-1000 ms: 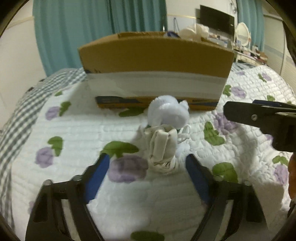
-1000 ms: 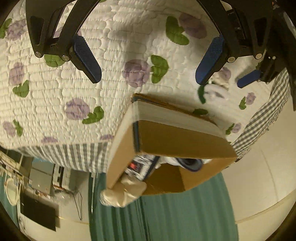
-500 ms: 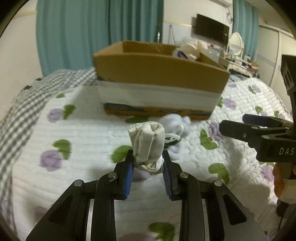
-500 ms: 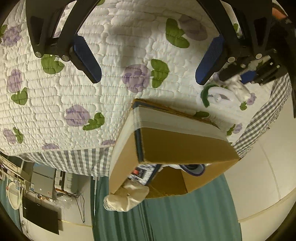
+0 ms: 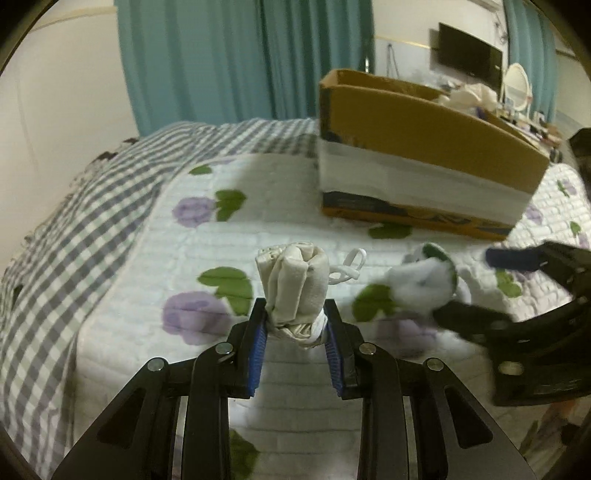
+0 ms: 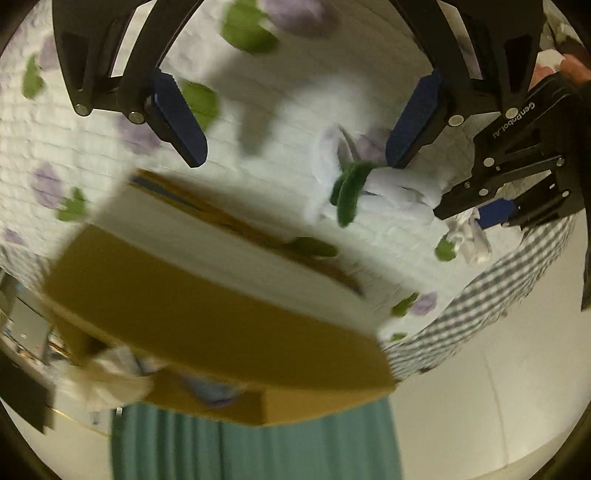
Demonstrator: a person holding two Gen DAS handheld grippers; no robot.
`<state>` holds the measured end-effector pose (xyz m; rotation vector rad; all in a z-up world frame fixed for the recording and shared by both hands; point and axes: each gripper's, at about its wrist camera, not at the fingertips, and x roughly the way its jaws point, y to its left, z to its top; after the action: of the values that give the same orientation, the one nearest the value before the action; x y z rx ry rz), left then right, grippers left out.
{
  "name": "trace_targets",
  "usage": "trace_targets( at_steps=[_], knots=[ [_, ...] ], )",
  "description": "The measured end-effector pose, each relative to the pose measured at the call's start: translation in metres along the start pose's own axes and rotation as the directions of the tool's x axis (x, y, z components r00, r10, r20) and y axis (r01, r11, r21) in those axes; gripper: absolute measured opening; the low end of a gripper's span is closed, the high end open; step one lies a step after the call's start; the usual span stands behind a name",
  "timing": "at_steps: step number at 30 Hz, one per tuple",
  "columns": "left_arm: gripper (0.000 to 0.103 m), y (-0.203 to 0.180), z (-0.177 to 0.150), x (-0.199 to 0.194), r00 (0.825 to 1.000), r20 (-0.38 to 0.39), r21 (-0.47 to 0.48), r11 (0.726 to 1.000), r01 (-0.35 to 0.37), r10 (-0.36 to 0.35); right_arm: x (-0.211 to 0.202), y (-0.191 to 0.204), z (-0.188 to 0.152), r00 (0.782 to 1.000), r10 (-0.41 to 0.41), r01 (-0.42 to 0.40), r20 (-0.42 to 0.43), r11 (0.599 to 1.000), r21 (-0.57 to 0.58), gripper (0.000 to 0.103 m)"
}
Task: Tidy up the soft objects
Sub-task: 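Grasp the rolled cream cloth with the left gripper while the right gripper grasps the pipe-cleaner figure, then carry the cloth roll and pipe-cleaner figure over the box and release both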
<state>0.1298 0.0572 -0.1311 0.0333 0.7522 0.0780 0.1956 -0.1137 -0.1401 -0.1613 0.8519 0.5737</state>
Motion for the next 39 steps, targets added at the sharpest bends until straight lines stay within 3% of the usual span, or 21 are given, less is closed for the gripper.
trace_targets(
  at_steps=[5,9,15,23,33,39],
  knots=[
    [0.028,0.012,0.000,0.004,1.000,0.006,-0.017,1.000,-0.013,0.013,0.032,0.017,0.007,0.998,0.051,-0.053,-0.048,0.998,-0.025,0.066],
    [0.028,0.020,-0.001,0.009,1.000,-0.003,-0.051,0.999,0.004,-0.004,0.036,0.023,0.010,0.997,0.062,-0.064,-0.039,0.997,-0.037,0.039],
    [0.028,0.017,0.000,0.004,1.000,0.004,-0.056,0.998,0.024,-0.024,0.029,0.022,0.009,0.998,0.060,-0.060,-0.021,0.998,-0.032,0.031],
    [0.028,0.007,0.002,-0.020,0.999,0.005,-0.025,0.999,0.045,-0.045,-0.004,0.021,0.004,1.000,0.019,-0.019,0.018,1.000,-0.019,0.028],
    [0.028,-0.003,0.000,-0.068,0.998,0.031,0.006,0.999,0.049,-0.049,-0.077,0.026,0.002,0.995,-0.025,0.029,0.093,0.999,-0.034,0.027],
    [0.028,-0.016,0.014,-0.111,0.995,0.088,0.050,0.998,0.034,-0.038,-0.125,0.035,0.005,0.987,-0.041,0.049,0.153,0.997,-0.052,0.026]
  ],
)
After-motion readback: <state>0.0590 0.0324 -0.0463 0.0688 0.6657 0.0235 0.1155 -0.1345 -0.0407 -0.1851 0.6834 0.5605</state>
